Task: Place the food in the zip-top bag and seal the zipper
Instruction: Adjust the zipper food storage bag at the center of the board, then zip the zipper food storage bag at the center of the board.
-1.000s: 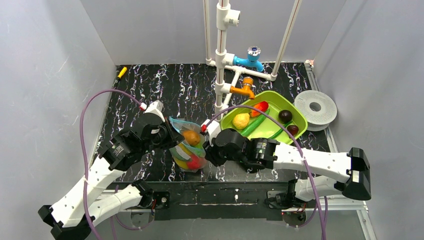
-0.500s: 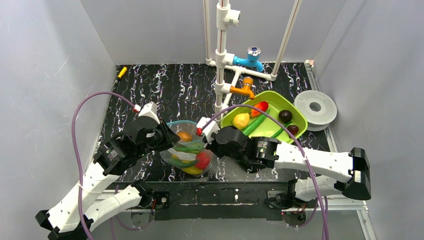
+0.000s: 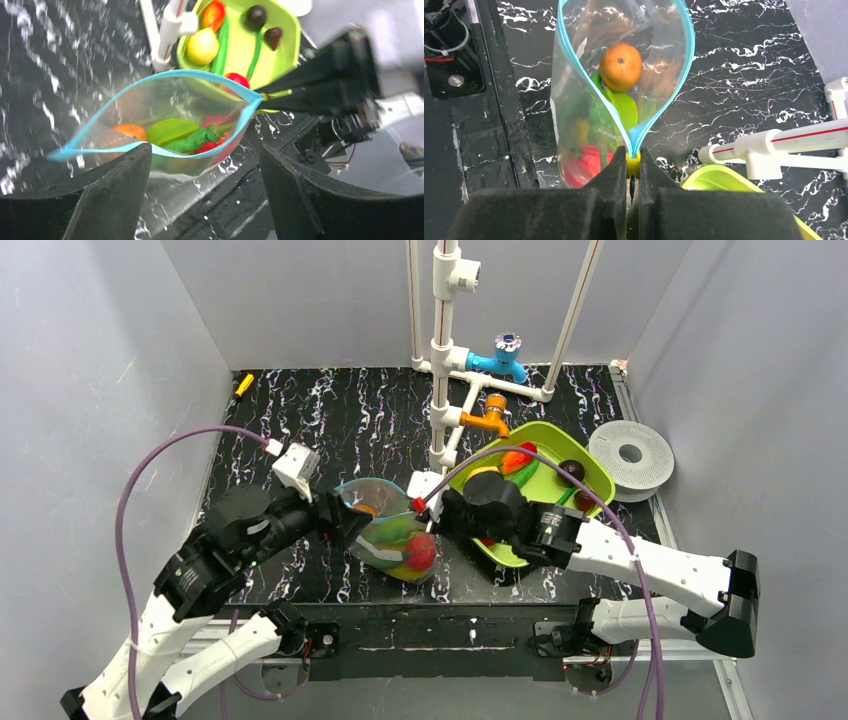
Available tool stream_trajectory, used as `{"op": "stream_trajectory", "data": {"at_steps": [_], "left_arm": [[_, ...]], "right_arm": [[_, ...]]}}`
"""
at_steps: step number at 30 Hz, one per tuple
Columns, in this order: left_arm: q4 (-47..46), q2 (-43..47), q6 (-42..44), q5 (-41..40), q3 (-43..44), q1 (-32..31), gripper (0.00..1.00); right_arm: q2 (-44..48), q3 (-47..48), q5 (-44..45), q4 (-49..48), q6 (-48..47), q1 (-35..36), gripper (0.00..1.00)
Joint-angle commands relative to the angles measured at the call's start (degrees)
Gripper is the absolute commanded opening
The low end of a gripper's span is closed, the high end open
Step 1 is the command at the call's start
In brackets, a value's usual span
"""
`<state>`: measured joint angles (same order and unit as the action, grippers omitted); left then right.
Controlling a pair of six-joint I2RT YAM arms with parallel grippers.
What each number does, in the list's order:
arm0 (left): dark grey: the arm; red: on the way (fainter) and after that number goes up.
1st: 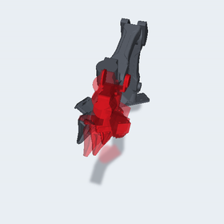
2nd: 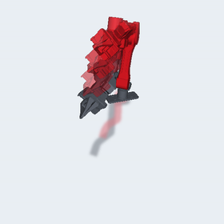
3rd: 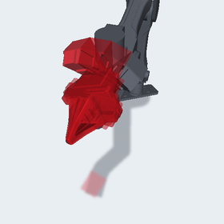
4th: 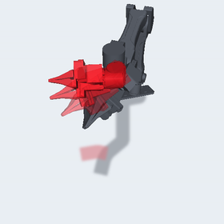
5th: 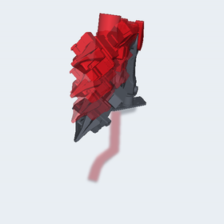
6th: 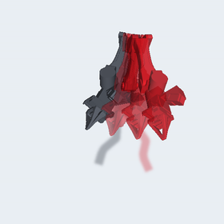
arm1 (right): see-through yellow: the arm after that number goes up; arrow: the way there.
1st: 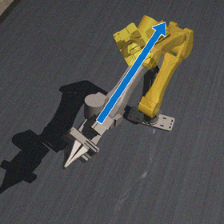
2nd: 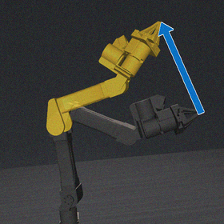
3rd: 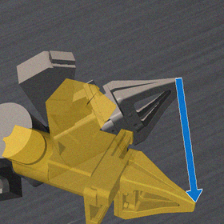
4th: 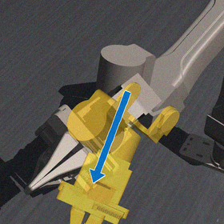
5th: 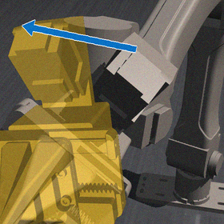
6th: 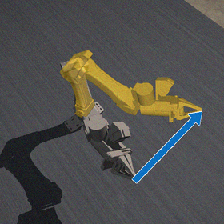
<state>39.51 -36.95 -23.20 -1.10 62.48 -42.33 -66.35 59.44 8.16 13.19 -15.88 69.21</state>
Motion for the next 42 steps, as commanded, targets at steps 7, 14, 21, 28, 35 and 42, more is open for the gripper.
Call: {"op": "stream_trajectory", "data": {"at_steps": [7, 14, 21, 28, 35, 42], "left_arm": [[-18.33, 2.76, 31.81, 27.74, -5.05, 0.02, 0.98], [-20.10, -11.10, 41.02, 33.53, -3.43, -0.04, 0.98], [-27.25, -14.06, 48.08, 36.95, -8.71, -0.17, 0.98], [-21.41, -14.06, 48.86, 38.80, -9.11, -0.13, 0.87], [-33.77, -4.18, 45.58, 27.70, -21.55, -0.13, 0.05], [-37.25, -2.04, 43.98, 26.02, -23.88, -0.19, 0.00]], "right_arm": [[-0.32, 5.85, -25.83, 3.38, -0.02, -8.84, 0.01], [-0.43, 5.95, -27.09, 4.92, 0.44, -9.49, 0.01], [-0.39, 6.45, -28.84, 6.60, 0.94, -10.04, 0.01], [-0.56, 7.20, -29.30, 7.52, 0.72, -11.09, 0.01], [0.10, 6.01, -24.81, 7.31, 5.24, -11.20, 0.19], [7.60, -5.29, -20.88, -6.18, 21.83, -12.50, 0.83]]}}
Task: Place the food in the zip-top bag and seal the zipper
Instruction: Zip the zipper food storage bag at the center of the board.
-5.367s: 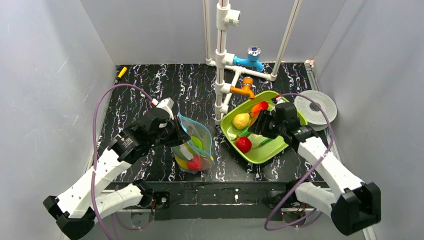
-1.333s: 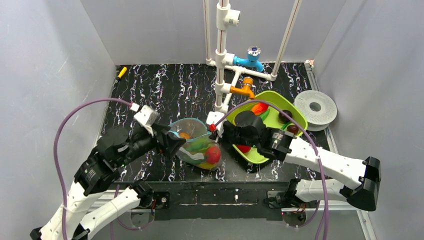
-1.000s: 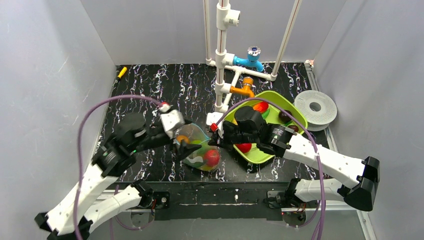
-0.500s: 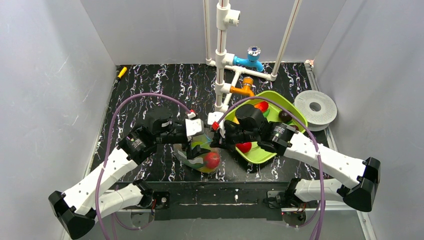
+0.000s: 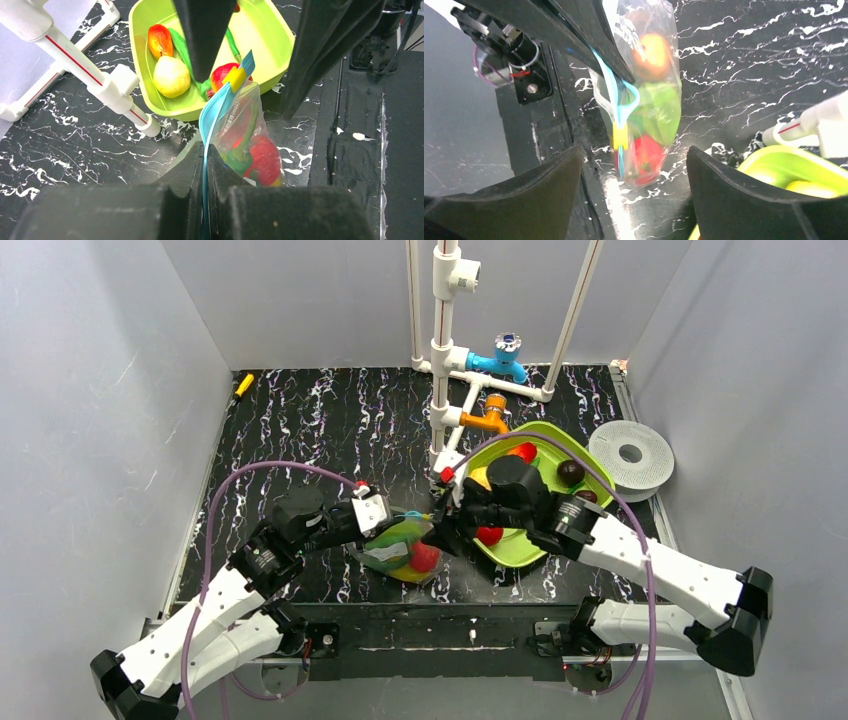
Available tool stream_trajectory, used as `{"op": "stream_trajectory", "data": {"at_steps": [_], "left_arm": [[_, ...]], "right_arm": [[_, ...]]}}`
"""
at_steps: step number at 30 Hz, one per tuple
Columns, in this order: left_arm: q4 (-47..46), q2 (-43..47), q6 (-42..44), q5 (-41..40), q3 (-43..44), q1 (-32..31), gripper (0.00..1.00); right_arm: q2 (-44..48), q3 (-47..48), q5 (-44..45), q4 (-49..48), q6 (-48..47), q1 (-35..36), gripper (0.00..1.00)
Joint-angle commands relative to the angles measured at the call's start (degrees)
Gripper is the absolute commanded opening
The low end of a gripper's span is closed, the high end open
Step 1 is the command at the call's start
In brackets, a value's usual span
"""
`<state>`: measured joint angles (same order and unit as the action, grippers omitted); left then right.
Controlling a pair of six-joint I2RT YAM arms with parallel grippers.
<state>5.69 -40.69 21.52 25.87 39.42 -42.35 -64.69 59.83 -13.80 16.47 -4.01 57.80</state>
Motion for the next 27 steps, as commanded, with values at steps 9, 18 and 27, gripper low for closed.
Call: {"op": "stream_trajectory", "data": {"at_steps": [9, 18, 27], "left_arm": [[-3.80, 2.63, -1.04, -0.93, -1.02, -0.20, 0.00], [-3.77, 2.85, -0.98, -0.81, -1.10, -0.31, 0.00], [-5.33, 3.22, -5.80, -0.41, 0.25, -0.39, 0.62]], "right_arm": [[11.95, -15.61, -0.56, -20.15, 19.89, -2.69, 0.78], [8.05, -12.94, 0.74, -22.78, 19.34, -2.69, 0.50], [6.14, -11.51, -1.50, -22.09, 19.50, -2.69, 0.01]]}}
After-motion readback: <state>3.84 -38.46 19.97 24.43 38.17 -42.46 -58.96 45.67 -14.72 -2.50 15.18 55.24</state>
